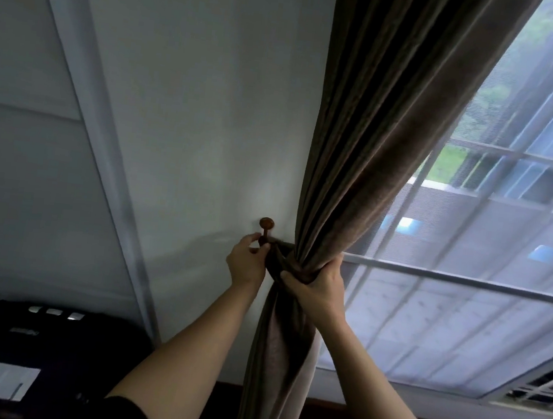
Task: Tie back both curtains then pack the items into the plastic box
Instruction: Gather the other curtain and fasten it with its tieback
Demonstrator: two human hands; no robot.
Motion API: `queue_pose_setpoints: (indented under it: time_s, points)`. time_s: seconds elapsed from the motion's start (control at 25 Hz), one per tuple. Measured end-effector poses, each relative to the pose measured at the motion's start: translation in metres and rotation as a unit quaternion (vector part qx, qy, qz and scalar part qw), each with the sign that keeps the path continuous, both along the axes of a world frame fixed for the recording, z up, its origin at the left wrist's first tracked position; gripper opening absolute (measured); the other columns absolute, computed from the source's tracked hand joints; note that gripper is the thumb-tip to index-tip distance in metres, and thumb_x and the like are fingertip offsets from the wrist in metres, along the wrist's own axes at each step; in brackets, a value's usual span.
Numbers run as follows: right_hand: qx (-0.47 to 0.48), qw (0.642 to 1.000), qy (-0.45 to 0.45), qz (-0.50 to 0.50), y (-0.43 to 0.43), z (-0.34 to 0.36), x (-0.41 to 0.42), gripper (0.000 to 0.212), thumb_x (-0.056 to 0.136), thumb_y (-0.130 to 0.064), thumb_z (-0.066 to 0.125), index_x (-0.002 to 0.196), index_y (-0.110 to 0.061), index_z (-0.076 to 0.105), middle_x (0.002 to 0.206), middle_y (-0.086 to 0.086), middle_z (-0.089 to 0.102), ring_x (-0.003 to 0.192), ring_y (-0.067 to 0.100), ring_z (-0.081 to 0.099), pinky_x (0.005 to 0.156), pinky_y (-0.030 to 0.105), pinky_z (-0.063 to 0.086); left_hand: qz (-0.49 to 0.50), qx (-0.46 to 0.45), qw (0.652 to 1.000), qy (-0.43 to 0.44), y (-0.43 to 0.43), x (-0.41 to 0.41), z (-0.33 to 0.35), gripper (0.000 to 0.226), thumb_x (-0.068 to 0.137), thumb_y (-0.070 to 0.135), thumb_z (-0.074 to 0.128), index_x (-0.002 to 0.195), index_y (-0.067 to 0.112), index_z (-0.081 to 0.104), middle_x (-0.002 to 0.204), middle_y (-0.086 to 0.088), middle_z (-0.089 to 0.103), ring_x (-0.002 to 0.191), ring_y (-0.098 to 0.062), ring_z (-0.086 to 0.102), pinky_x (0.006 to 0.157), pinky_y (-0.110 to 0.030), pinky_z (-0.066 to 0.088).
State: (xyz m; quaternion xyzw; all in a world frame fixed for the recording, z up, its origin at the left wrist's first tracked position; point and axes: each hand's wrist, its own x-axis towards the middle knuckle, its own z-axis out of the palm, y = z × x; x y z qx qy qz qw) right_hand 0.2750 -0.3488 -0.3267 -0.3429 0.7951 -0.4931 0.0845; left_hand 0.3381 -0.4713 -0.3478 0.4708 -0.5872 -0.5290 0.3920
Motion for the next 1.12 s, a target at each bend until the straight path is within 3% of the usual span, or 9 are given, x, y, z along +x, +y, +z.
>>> queue_pose_setpoints:
  time_s: [0.12, 0.28, 0.36, 0.52, 0.64, 0.8, 0.88, 1.0, 1.12]
  points:
    - [0.026, 0.999, 0.029, 0.0, -0.003, 0.003, 0.005, 0.092, 0.068, -0.029, 0.08, 0.137, -0.008, 0.024, 0.129, 0.003, 0.049, 0.114, 0.027, 0.055, 0.083, 0.029, 0.044, -0.031, -0.068, 0.994, -0.079, -0.01, -0.003, 0.0, 0.028, 0.087, 0.013, 0.061, 0.112, 0.001, 0.067, 0.104, -0.016, 0.07, 0.099, -0.027, 0.065, 0.082, -0.022, 0.041]
    - [0.061, 0.997, 0.046, 0.0, -0.007, 0.004, 0.006, 0.089, 0.068, -0.029, 0.079, 0.134, -0.006, 0.024, 0.116, -0.003, 0.044, 0.11, 0.03, 0.056, 0.077, 0.03, 0.043, -0.071, -0.074, 0.984, -0.144, -0.017, -0.002, -0.009, 0.024, 0.085, 0.016, 0.062, 0.099, 0.0, 0.072, 0.09, -0.022, 0.072, 0.089, -0.032, 0.067, 0.07, -0.029, 0.043]
    - [0.078, 0.995, 0.054, -0.006, -0.008, 0.003, 0.006, 0.089, 0.069, -0.029, 0.078, 0.134, -0.006, 0.023, 0.114, -0.003, 0.047, 0.107, 0.029, 0.057, 0.074, 0.03, 0.042, -0.074, -0.052, 0.988, -0.126, -0.018, 0.0, -0.015, 0.026, 0.083, 0.016, 0.064, 0.105, 0.003, 0.07, 0.093, -0.017, 0.071, 0.088, -0.027, 0.066, 0.067, -0.023, 0.042]
    - [0.092, 0.994, 0.062, -0.017, -0.011, 0.003, 0.005, 0.087, 0.069, -0.03, 0.077, 0.133, -0.005, 0.023, 0.107, -0.007, 0.04, 0.106, 0.031, 0.057, 0.075, 0.034, 0.046, -0.103, 0.044, 0.993, -0.046, -0.035, -0.001, -0.015, 0.026, 0.076, 0.013, 0.074, 0.099, 0.009, 0.062, 0.097, -0.006, 0.064, 0.081, -0.016, 0.062, 0.044, -0.003, 0.041]
    - [0.087, 0.994, 0.065, -0.025, -0.013, 0.004, 0.004, 0.087, 0.068, -0.031, 0.079, 0.132, -0.004, 0.026, 0.107, -0.008, 0.038, 0.107, 0.03, 0.056, 0.077, 0.038, 0.048, -0.124, 0.067, 0.99, -0.03, -0.043, 0.001, -0.017, 0.024, 0.074, 0.009, 0.074, 0.094, 0.009, 0.061, 0.093, -0.006, 0.065, 0.073, -0.014, 0.063, 0.046, -0.005, 0.046]
    - [0.076, 0.995, 0.061, -0.03, -0.016, -0.001, 0.002, 0.086, 0.068, -0.031, 0.079, 0.131, -0.004, 0.027, 0.111, 0.0, 0.049, 0.106, 0.033, 0.056, 0.075, 0.036, 0.046, -0.11, 0.017, 0.994, -0.022, -0.047, -0.004, -0.031, 0.012, 0.08, 0.003, 0.067, 0.089, 0.005, 0.06, 0.09, -0.02, 0.069, 0.072, -0.026, 0.066, 0.071, -0.036, 0.058]
    - [0.075, 0.995, 0.066, -0.024, -0.016, -0.003, 0.0, 0.084, 0.069, -0.03, 0.078, 0.131, -0.004, 0.027, 0.113, 0.003, 0.051, 0.106, 0.034, 0.056, 0.075, 0.037, 0.046, -0.102, -0.055, 0.991, -0.068, -0.049, -0.008, -0.04, 0.006, 0.086, 0.007, 0.063, 0.088, 0.001, 0.063, 0.082, -0.02, 0.071, 0.07, -0.028, 0.069, 0.071, -0.035, 0.057]
    - [0.075, 0.994, 0.076, -0.015, -0.015, -0.007, -0.008, 0.082, 0.071, -0.03, 0.077, 0.131, -0.003, 0.028, 0.117, 0.006, 0.052, 0.107, 0.033, 0.056, 0.075, 0.035, 0.045, -0.101, -0.132, 0.98, -0.107, -0.049, -0.01, -0.049, 0.019, 0.089, 0.016, 0.061, 0.079, 0.001, 0.067, 0.073, -0.016, 0.072, 0.068, -0.027, 0.069, 0.063, -0.026, 0.05]
    - [0.073, 0.995, 0.073, 0.01, -0.014, -0.008, -0.018, 0.083, 0.071, -0.029, 0.078, 0.133, -0.005, 0.027, 0.115, 0.001, 0.05, 0.107, 0.03, 0.056, 0.075, 0.03, 0.042, -0.077, -0.203, 0.967, -0.133, -0.055, -0.013, -0.049, 0.019, 0.089, 0.017, 0.059, 0.085, 0.003, 0.072, 0.074, -0.014, 0.072, 0.069, -0.027, 0.067, 0.065, -0.031, 0.049]
